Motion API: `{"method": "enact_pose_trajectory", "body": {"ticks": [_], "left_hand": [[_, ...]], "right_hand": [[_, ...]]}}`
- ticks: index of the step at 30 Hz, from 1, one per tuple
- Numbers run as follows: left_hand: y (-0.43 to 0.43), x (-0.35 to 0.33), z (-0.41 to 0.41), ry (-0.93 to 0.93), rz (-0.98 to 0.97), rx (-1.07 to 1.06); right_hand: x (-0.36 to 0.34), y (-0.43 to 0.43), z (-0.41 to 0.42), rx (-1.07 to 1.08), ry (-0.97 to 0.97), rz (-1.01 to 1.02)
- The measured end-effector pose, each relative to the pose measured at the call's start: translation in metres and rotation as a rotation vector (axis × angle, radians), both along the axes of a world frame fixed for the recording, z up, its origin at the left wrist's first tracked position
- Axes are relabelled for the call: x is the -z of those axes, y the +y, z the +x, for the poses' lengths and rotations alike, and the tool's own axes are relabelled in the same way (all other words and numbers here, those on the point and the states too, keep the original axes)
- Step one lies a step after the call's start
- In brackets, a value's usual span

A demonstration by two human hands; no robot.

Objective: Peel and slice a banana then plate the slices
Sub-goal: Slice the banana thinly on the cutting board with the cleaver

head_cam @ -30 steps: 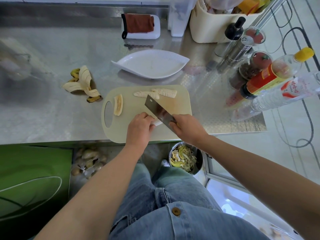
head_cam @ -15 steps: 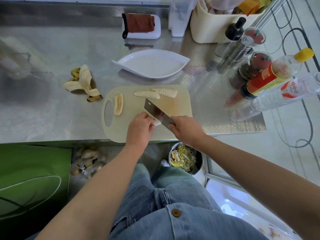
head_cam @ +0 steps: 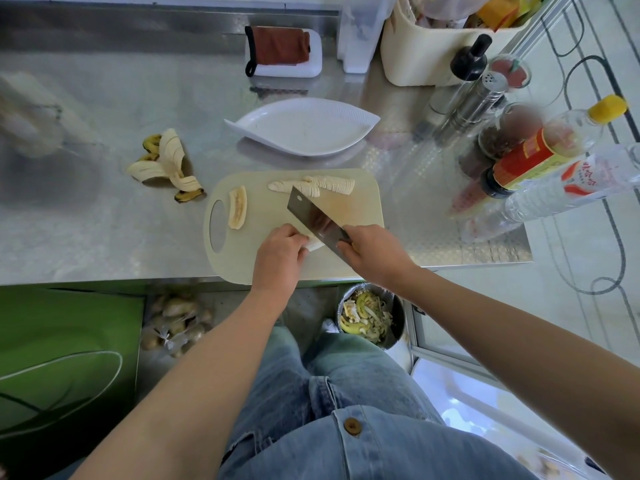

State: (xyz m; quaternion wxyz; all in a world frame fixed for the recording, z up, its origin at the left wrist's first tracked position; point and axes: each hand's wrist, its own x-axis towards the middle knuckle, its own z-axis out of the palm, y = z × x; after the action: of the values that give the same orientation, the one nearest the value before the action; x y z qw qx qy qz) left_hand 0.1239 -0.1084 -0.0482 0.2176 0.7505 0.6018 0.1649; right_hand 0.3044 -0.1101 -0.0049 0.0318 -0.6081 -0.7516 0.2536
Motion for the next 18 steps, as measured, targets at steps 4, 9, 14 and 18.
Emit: {"method": "enact_pose_trajectory", "body": {"ticks": [4, 9, 14, 18], "left_hand": [[-0.0001, -0.0001, -0.0001, 0.003, -0.001, -0.01], [-0.0002, -0.0005, 0.0006, 0.008, -0.009, -0.018], [0.0, -0.0021, -0.0001, 0.002, -0.018, -0.014], [-0.0017, -0.0022, -0.0038, -0.002, -0.002, -0.011]], "right_hand": [[0.0006, -0.0017, -0.0007, -0.003, -0.013, -0.018], [0.0023, -0.0017, -0.0022, -0.002, -0.053, -0.032], [0.0085, -0.0063, -0.0039, 0.004, -0.073, -0.064], [0.008, -0.0045, -0.0014, -0.003, -0.042, -0.053]]}}
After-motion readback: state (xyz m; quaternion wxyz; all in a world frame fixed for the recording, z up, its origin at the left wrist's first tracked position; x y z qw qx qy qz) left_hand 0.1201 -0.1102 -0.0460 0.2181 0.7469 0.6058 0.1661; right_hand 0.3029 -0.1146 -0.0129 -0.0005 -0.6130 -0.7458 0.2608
